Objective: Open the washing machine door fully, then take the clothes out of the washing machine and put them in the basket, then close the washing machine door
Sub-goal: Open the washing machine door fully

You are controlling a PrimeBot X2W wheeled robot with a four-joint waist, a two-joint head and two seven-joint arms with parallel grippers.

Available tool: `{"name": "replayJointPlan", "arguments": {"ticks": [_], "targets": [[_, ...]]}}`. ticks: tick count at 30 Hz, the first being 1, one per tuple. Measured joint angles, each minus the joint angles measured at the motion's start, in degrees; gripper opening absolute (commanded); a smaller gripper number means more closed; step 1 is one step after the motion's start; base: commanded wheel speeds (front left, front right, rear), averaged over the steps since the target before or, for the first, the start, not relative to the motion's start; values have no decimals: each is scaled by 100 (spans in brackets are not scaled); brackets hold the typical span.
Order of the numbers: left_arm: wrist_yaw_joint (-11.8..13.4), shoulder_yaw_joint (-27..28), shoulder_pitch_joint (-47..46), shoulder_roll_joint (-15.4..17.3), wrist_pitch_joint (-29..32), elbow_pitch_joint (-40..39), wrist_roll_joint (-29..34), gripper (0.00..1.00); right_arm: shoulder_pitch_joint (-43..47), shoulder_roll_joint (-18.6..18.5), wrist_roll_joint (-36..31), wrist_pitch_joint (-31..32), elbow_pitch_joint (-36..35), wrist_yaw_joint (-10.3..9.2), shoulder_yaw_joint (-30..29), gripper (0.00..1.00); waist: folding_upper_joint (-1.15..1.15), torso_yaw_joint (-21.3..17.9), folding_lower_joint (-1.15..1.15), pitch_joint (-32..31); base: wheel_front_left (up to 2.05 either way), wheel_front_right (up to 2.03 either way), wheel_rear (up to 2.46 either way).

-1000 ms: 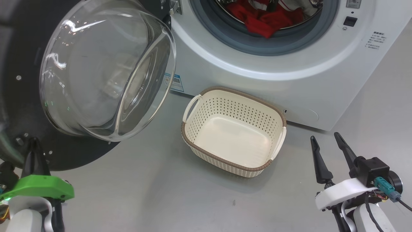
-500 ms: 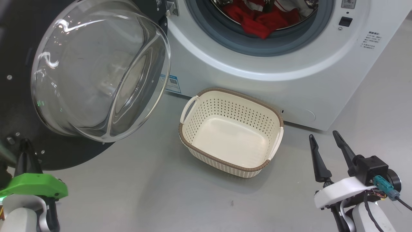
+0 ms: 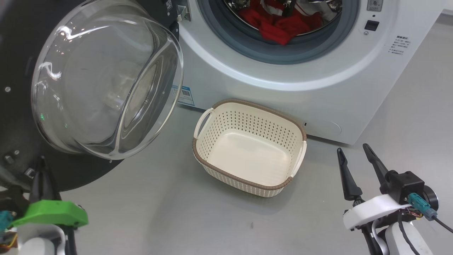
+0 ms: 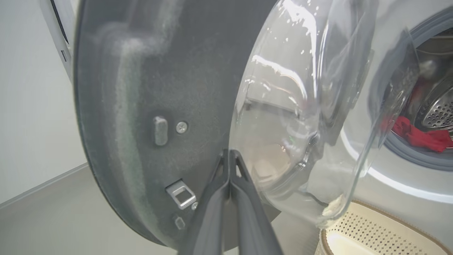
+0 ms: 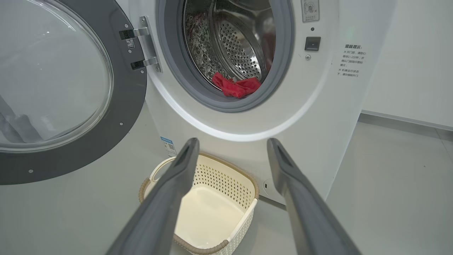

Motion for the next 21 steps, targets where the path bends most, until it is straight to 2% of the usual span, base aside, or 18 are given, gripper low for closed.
{"name": "replayJointPlan", "arguments": {"ticks": [12, 13, 14, 15, 16, 17, 21], "targets": [[-211, -492, 582, -309, 0, -715, 415, 0, 8, 18, 45, 0, -48, 0, -15, 100, 0, -40, 0, -92, 0, 0, 0], [-246, -552, 623, -310, 0, -768, 447, 25, 9, 22, 45, 0, -49, 0, -12, 100, 0, -43, 0, -110, 0, 0, 0], [-259, -611, 670, -313, 0, -815, 472, 55, 14, 24, 47, 0, -51, 0, -10, 100, 0, -46, 0, -129, 0, 0, 0], [-260, -671, 716, -316, 0, -873, 536, 79, 16, 25, 54, 0, -53, 0, -5, 100, 0, -51, 0, -148, 0, 0, 0], [-264, -723, 759, -318, 0, -940, 593, 95, 20, 29, 54, 0, -56, 0, 2, 100, 0, -59, 0, -165, 0, 0, 0], [-285, -772, 795, -318, 0, -988, 645, 100, 28, 32, 54, 0, -58, 0, 7, 100, 0, -67, 0, -181, 0, 0, 0], [-303, -931, 928, -319, 0, -1137, 754, 100, 97, 44, 62, 0, -60, 0, 33, 100, 0, -116, 0, -242, 0, 0, 0]]}}
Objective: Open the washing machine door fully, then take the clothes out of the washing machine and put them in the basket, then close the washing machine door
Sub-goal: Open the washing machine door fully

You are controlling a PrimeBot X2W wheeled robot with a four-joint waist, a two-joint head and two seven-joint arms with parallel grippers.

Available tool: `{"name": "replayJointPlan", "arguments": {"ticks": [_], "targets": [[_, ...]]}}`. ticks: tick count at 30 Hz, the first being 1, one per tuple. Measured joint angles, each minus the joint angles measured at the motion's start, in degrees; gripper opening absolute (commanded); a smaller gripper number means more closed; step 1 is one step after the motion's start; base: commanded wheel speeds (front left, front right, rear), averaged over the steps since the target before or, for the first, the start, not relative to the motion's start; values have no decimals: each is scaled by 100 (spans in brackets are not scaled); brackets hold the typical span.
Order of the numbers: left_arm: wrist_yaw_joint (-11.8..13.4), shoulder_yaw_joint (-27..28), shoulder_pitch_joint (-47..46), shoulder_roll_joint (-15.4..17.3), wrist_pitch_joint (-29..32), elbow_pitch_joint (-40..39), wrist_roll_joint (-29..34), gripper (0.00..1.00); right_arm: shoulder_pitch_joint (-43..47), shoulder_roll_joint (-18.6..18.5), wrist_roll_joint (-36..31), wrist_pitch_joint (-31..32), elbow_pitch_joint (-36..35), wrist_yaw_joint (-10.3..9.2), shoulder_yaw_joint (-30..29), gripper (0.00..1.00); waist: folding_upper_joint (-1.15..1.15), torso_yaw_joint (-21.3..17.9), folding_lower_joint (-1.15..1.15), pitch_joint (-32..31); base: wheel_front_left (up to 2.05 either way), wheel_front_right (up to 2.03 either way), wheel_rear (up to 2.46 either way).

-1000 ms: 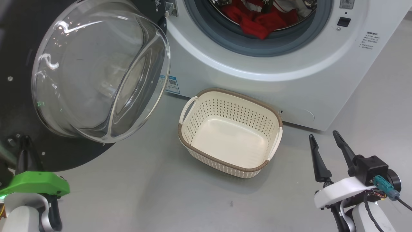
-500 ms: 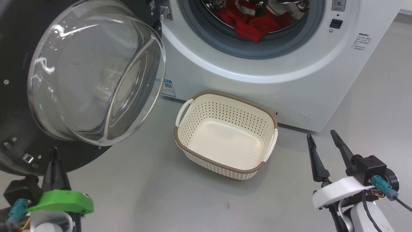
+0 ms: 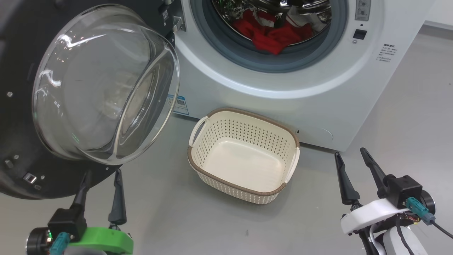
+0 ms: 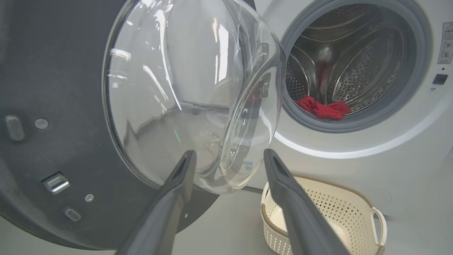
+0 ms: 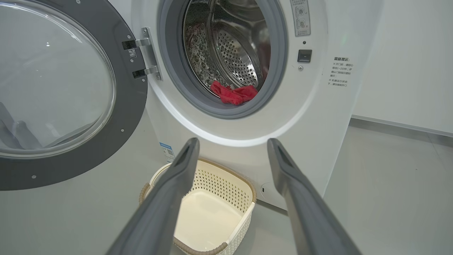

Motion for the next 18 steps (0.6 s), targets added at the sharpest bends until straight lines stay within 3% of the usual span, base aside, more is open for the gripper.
{"name": "replayJointPlan", "arguments": {"ticks": [18], "targets": [[-203, -556, 361, -18, 19, -331, 55, 100, 193, 58, 41, 0, -44, 0, 118, 100, 0, -637, 0, -238, 0, 0, 0]]}}
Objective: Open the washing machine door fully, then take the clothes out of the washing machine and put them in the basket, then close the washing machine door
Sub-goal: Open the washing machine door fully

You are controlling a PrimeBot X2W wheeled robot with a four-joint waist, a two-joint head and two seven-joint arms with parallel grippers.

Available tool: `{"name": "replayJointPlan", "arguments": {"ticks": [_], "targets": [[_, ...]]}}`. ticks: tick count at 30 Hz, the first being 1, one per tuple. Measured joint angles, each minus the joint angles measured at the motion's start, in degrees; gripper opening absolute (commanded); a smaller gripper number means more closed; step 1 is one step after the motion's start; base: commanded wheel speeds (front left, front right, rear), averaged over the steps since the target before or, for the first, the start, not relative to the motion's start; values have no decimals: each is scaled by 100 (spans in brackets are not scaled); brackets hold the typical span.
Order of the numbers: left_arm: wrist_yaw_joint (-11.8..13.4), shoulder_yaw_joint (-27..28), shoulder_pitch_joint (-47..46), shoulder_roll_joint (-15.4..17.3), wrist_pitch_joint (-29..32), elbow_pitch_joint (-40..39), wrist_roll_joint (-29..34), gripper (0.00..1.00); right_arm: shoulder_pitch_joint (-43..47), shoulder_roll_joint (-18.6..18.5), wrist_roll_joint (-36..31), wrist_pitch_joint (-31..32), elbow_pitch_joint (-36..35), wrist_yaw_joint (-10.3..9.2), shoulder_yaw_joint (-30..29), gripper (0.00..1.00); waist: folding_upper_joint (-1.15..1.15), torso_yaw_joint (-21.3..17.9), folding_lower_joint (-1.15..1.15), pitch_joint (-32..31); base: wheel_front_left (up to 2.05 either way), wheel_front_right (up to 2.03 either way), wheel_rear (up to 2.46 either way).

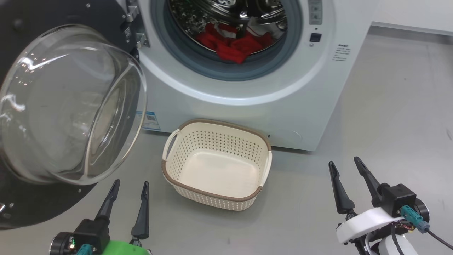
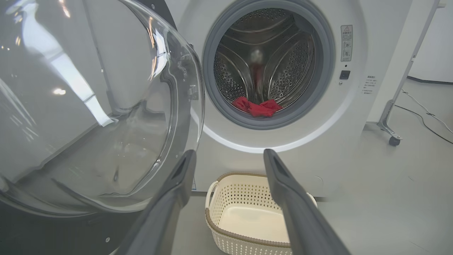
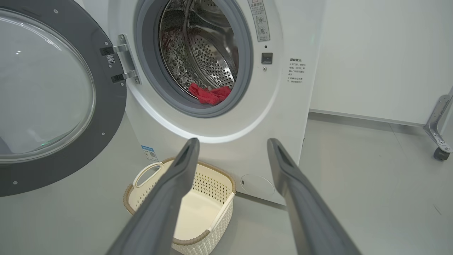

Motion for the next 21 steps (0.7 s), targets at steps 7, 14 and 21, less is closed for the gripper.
{"name": "replayJointPlan", "arguments": {"ticks": [7, 14, 21], "targets": [[-14, -88, 16, 1, 125, -37, 75, 100, 122, 14, 2, 0, -112, -8, 49, 100, 0, -361, 0, -75, 0, 0, 0], [-22, -80, 23, 2, 236, -100, 81, 100, 213, 20, 4, 0, -242, -64, 80, 100, 0, -791, 0, -115, 0, 0, 0], [-20, -97, 49, 1, 342, -152, 80, 100, 398, 24, 48, 0, -298, -159, 79, 100, 0, -1135, 0, -131, 0, 0, 0]]}}
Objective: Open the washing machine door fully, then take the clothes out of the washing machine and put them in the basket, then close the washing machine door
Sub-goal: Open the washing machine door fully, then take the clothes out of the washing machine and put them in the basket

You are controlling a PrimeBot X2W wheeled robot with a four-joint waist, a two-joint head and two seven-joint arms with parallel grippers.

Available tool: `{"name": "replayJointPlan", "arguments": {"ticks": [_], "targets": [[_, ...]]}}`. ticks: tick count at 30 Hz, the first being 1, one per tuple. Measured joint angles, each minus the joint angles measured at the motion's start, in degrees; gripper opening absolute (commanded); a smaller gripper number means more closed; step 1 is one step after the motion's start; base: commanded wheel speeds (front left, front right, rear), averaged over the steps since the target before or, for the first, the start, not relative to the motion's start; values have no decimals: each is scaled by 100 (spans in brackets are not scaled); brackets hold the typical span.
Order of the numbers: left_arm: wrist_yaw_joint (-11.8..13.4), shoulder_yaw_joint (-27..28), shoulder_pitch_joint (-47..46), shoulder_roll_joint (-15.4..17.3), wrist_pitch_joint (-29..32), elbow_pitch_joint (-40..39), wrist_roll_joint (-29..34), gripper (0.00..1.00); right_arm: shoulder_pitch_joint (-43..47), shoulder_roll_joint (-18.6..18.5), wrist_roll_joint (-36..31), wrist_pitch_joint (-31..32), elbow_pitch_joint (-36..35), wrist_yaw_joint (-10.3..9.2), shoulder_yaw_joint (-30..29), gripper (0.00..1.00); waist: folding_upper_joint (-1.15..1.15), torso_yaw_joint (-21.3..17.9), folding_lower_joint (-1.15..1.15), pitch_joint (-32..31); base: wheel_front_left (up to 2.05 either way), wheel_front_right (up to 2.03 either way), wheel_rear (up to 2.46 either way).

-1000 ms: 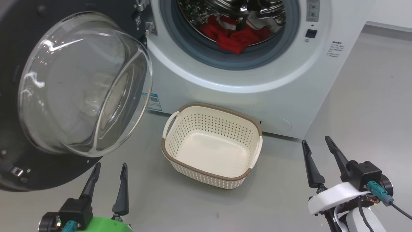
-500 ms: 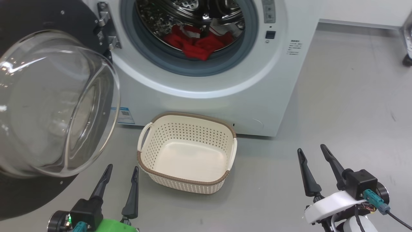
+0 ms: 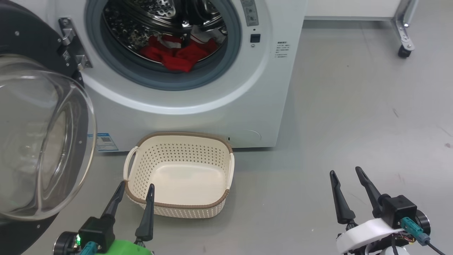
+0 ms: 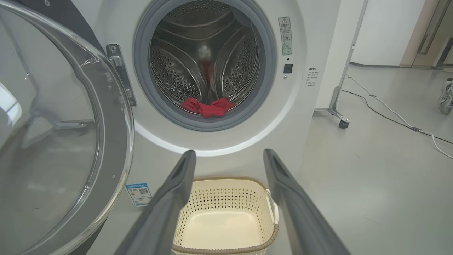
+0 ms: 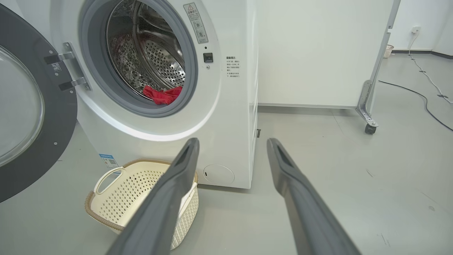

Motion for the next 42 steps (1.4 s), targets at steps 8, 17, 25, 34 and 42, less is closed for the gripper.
{"name": "replayJointPlan", "arguments": {"ticks": [8, 17, 25, 34, 42], "targets": [[24, -73, 2, 1, 118, -27, 0, 100, 133, 9, 56, 0, -86, -55, -23, 100, 0, -255, 0, -18, 0, 0, 0], [25, -107, 2, 0, 215, -24, 1, 100, 180, 13, 154, 0, -159, -98, -27, 100, 0, -277, 0, -39, 0, 0, 0], [78, -116, 4, 0, 266, -23, 1, 100, 252, 14, 170, 0, -198, -101, -10, 100, 0, -253, 0, -48, 0, 0, 0], [82, -122, 8, -1, 297, -25, 1, 100, 262, 15, 197, 0, -215, -111, 15, 100, 0, -256, 0, -70, 0, 0, 0], [181, -122, 19, -1, 296, -42, 21, 100, 284, 16, 198, 0, -248, -144, 22, 100, 0, -276, 0, -83, 20, -20, 0]]}}
